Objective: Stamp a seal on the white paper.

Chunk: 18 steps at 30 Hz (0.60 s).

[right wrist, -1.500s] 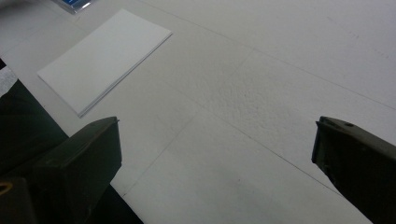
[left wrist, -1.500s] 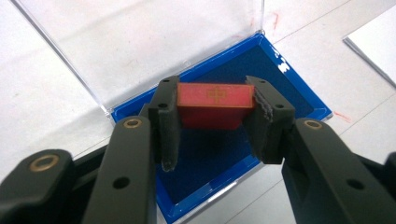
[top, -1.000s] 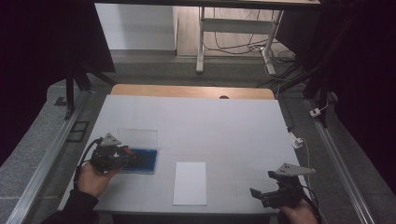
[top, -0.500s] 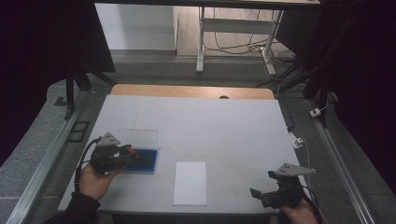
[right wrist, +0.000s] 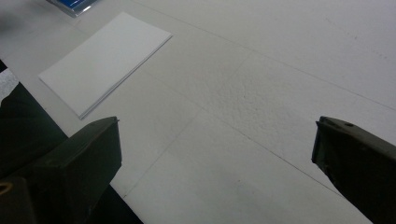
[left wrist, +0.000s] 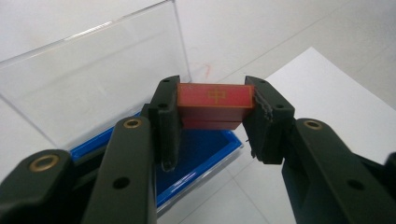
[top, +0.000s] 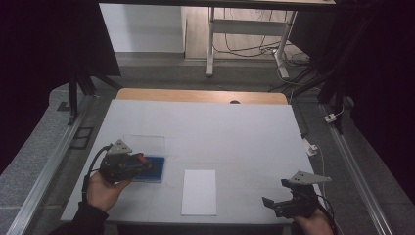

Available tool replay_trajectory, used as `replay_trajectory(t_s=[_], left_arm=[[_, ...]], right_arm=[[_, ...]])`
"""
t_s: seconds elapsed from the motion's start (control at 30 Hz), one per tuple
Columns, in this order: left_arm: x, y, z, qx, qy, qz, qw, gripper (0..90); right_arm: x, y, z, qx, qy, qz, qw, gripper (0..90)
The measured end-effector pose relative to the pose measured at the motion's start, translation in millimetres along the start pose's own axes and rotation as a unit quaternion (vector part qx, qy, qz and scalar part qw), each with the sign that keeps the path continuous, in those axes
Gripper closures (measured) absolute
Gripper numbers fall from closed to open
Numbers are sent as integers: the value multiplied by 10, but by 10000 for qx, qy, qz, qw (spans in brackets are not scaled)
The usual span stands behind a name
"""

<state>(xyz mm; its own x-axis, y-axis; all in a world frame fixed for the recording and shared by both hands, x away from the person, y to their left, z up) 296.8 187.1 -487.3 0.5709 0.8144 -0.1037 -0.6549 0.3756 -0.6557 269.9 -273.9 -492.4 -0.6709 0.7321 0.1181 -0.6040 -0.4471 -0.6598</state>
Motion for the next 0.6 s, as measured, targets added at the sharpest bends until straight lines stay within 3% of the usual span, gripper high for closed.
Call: replay_trajectory(t_s=[0.27,0.6], left_arm=[[-95,-61,-43,41,133,-160,9998,584],[-278,-156,-130,152,416,-496,9978,584]], right_arm=[[-6,-1,0,-7,0,-13,10000,14],[-13,-2,6,-32,-37,-75,10000,14]])
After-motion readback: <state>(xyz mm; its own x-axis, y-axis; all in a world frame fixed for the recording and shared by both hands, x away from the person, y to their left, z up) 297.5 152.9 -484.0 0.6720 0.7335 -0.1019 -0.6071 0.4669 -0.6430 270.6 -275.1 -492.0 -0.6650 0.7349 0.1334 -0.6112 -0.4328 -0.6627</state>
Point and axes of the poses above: each handheld gripper's, and its own axes: z roughly backward along the jaws, y roughly out of its underside, x roughly to its left, the point moved 5 cm from there along -z, roughly forward along the jaws, and after that the axes turned 6 degrees about x, right-handed, at the moved point
